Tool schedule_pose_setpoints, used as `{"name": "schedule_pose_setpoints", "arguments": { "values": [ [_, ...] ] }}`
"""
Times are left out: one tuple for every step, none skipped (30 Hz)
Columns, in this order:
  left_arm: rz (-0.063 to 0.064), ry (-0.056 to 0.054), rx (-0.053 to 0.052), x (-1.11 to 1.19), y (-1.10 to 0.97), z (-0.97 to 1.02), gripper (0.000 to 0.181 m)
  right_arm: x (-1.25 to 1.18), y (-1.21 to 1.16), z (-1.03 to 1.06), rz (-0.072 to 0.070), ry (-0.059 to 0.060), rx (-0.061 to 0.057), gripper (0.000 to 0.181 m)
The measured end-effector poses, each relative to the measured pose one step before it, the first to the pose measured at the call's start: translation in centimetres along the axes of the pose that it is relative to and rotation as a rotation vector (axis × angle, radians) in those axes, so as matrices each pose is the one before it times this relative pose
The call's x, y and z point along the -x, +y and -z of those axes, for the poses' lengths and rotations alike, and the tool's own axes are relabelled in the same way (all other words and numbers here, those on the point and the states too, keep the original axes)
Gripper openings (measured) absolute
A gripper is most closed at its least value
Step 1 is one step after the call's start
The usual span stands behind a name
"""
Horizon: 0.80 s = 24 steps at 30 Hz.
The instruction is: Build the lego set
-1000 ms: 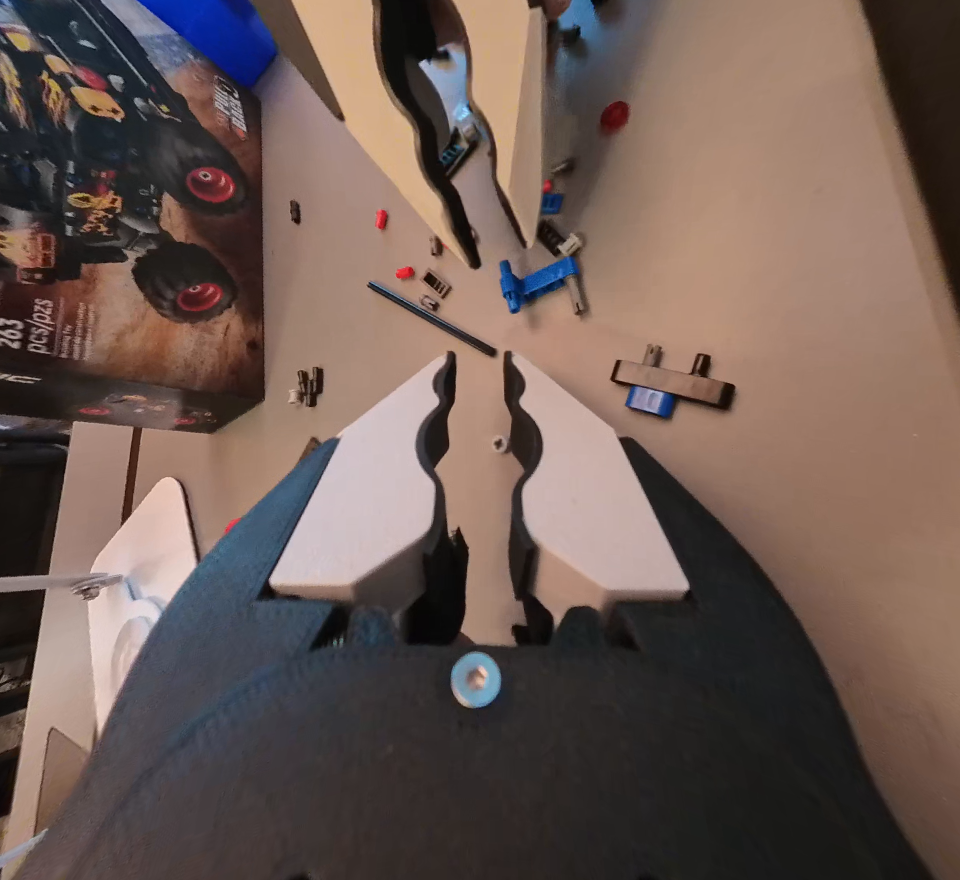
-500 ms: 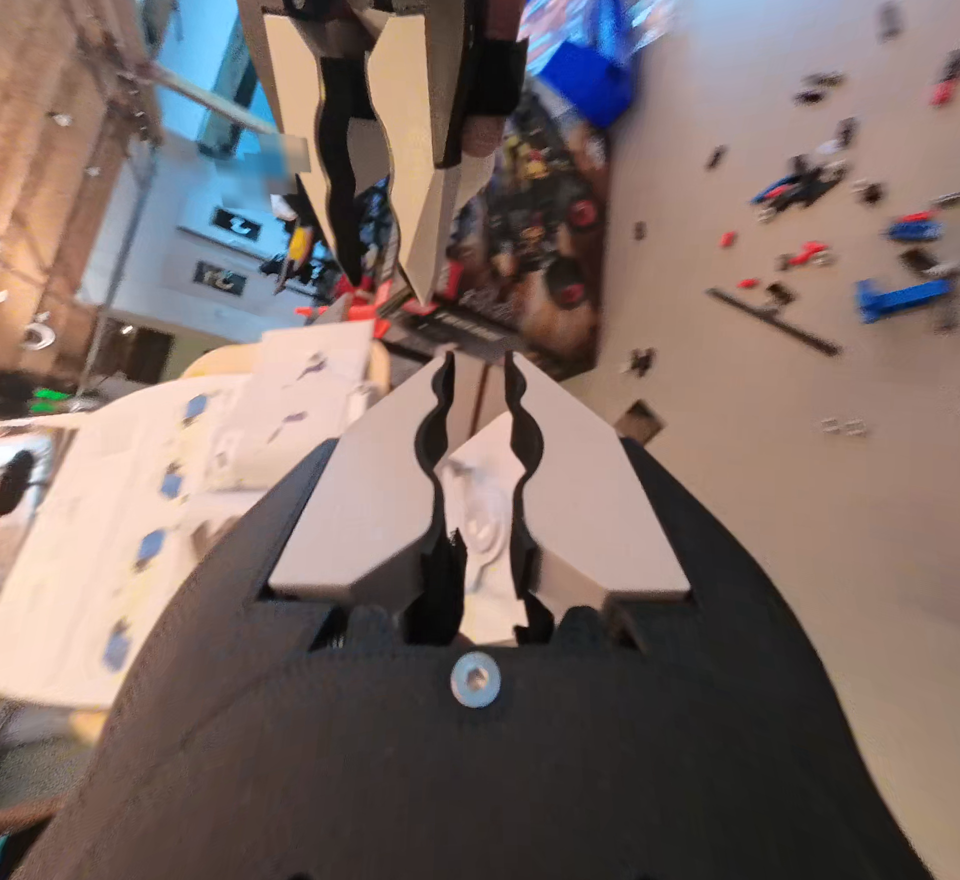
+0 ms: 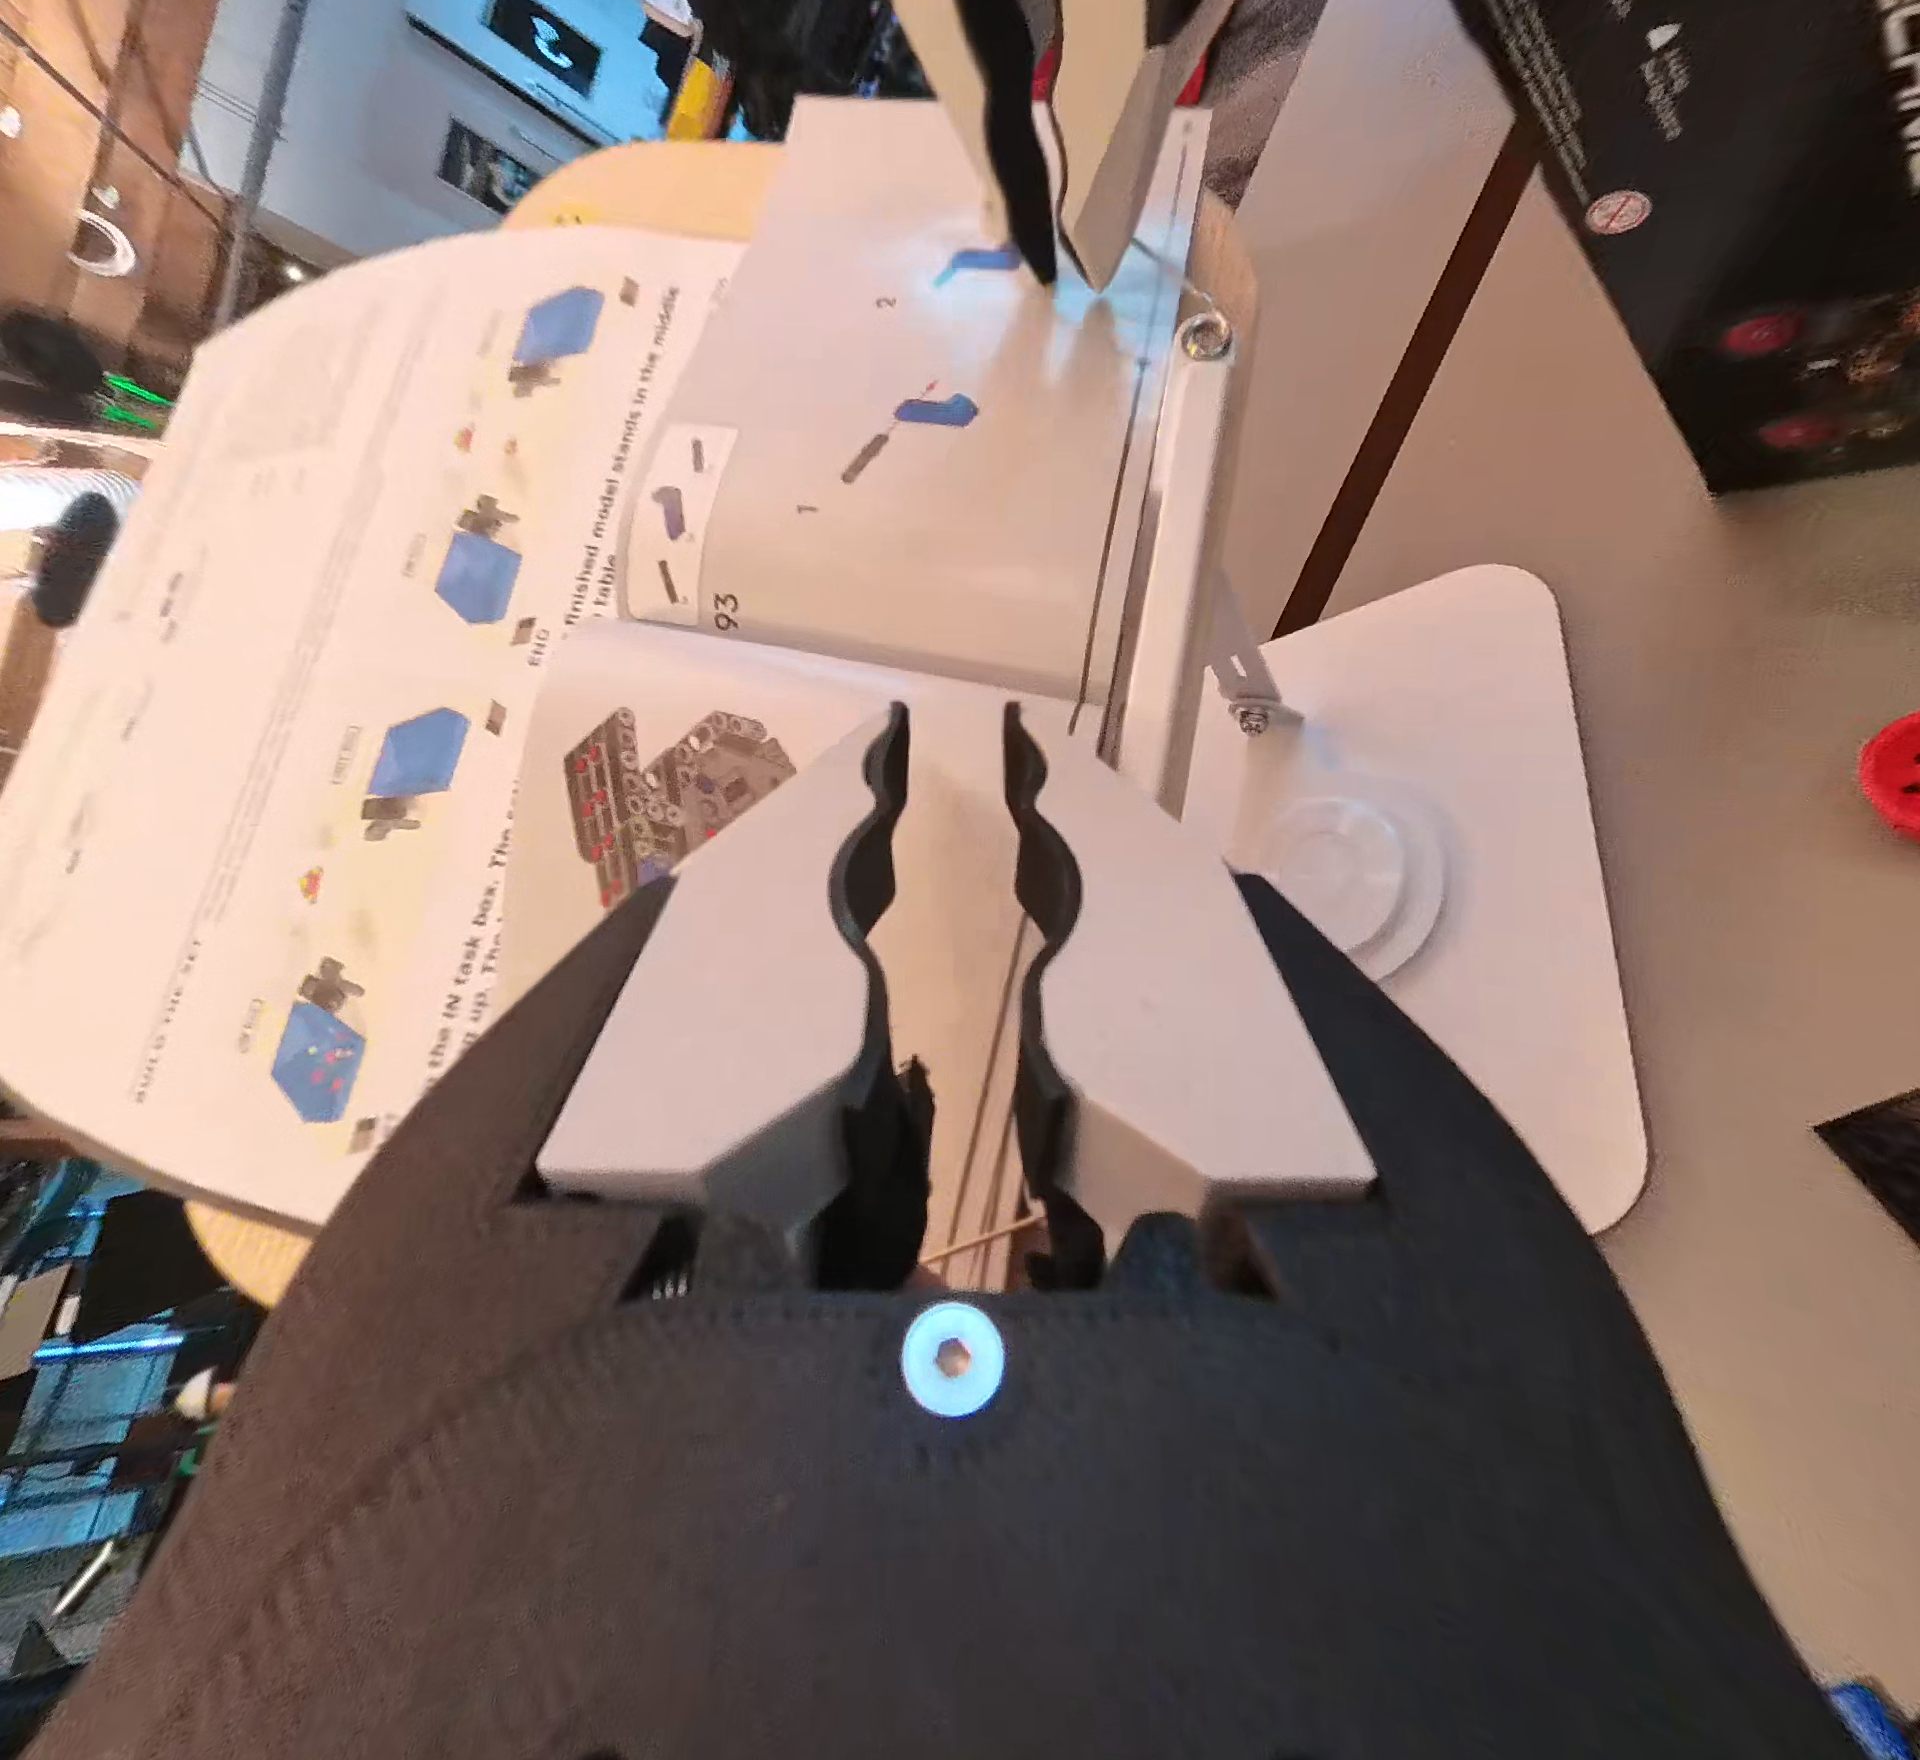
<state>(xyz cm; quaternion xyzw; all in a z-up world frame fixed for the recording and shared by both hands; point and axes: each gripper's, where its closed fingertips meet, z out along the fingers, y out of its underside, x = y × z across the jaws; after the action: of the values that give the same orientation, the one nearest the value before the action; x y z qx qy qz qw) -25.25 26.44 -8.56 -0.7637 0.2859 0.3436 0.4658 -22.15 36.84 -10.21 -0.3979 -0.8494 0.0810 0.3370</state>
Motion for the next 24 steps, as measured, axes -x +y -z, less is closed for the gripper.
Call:
{"name": "schedule_pose_setpoints", "arguments": {
  "values": [
    [0.0049, 0.0031, 0.0035, -0.15, 0.193, -0.302, 0.016, 0.007, 0.031, -0.056, -0.0074, -0.0054, -0.0122, 0.008],
    [-0.0019, -0.0004, 0.003, -0.13, 0.234, -0.228, 0.015, 0.186, 0.153, 0.024, -0.0117, -0.0207, -0.005, 0.002],
    [-0.0023, 0.002, 0.0052, -0.197, 0.284, -0.127, 0.015, 0.04, 0.269, 0.041, -0.0196, -0.0134, 0.0009, 0.0],
    [0.0043, 0.0026, -0.0069, -0.011, 0.039, -0.18, 0.014, 0.083, 0.351, 0.038, -0.0224, -0.016, 0.0015, 0.0],
    [0.0126, 0.0009, -0.0125, -0.03, -0.104, -0.021, 0.013, 0.243, 0.51, -0.066, -0.0187, -0.024, 0.01, 0.0],
    [0.0156, 0.0037, -0.0099, 0.002, -0.075, 0.045, 0.013, 0.093, 0.388, -0.115, -0.0134, -0.0112, 0.0025, 0.0],
    [0.0135, -0.0001, -0.0076, 0.039, -0.06, 0.02, 0.013, 0.07, 0.145, -0.023, -0.0181, -0.0091, -0.0104, 0.0],
    [0.0023, -0.003, -0.0048, 0.097, -0.032, 0.014, 0.013, 0.32, 0.512, -0.018, -0.0195, -0.0275, 0.0176, 0.0],
    [-0.0021, -0.0017, -0.001, 0.063, 0.013, 0.017, 0.013, 0.219, 0.865, -0.082, 0.001, -0.0163, 0.0412, 0.0],
    [-0.0004, -0.004, -0.0018, 0.042, 0.033, 0.037, 0.013, -0.099, 0.565, -0.045, 0.0136, 0.0083, 0.0224, 0.0],
    [-0.0007, -0.0049, -0.0017, 0.023, 0.059, 0.068, 0.012, -0.077, 0.118, 0.093, -0.0007, 0.0004, -0.006, 0.003],
    [-0.0005, -0.0027, 0.0018, 0.064, 0.057, 0.046, 0.013, -0.271, -0.139, 0.334, -0.0088, 0.0055, -0.016, 0.011],
    [0.0004, -0.0017, 0.0034, 0.043, 0.08, 0.057, 0.012, -0.567, -0.424, 0.627, -0.0044, 0.0264, -0.0317, 0.023],
    [0.0002, -0.0013, 0.0019, 0.029, 0.075, 0.07, 0.012, -0.761, -0.78, 0.673, -0.0045, 0.0379, -0.0489, 0.03],
    [-0.0005, -0.0005, 0.002, 0.025, 0.087, 0.023, 0.012, -1.037, -1.107, 0.703, -0.0152, 0.0468, -0.0715, 0.039],
    [-0.0028, 0.0002, 0.0018, -0.005, 0.155, -0.022, 0.012, -0.864, -1.131, 0.432, -0.0172, 0.0331, -0.0717, 0.051],
    [-0.0066, -0.0011, 0.0035, -0.037, 0.197, 0.051, 0.012, -0.707, -0.802, 0.101, 0.0006, 0.0268, -0.0463, 0.06],
    [-0.0089, -0.0017, 0.0037, 0.008, 0.159, 0.027, 0.011, -0.943, -0.406, -0.099, 0.0109, 0.0484, -0.023, 0.069],
    [-0.0053, -0.0015, 0.0032, 0.003, 0.186, 0.022, 0.011, -0.793, -0.017, -0.313, 0.0061, 0.0398, -0.005, 0.075],
    [-0.0005, -0.0011, 0.0023, 0.005, 0.175, 0.008, 0.01, -0.087, 0.223, -0.488, -0.0051, -0.0057, 0.0086, 0.075],
    [0.0011, -0.0003, 0.0011, 0.002, 0.168, -0.003, 0.01, 0.02, 0.281, -0.543, -0.0112, -0.0104, 0.0115, 0.076],
    [-0.0005, -0.0009, -0.0002, 0.007, 0.132, 0.059, 0.009, -0.116, 0.298, -0.502, -0.0072, 0.0017, 0.0089, 0.075],
    [-0.0016, -0.0038, -0.0015, -0.028, 0.073, 0.158, 0.008, -0.085, -0.125, -0.195, 0.0005, 0.0082, -0.018, 0.072],
    [-0.0049, -0.004, 0.0033, 0.007, 0.074, 0.025, 0.006, -0.12, -0.064, -0.073, -0.0108, 0.0013, -0.0074, 0.071]
  ]
}}
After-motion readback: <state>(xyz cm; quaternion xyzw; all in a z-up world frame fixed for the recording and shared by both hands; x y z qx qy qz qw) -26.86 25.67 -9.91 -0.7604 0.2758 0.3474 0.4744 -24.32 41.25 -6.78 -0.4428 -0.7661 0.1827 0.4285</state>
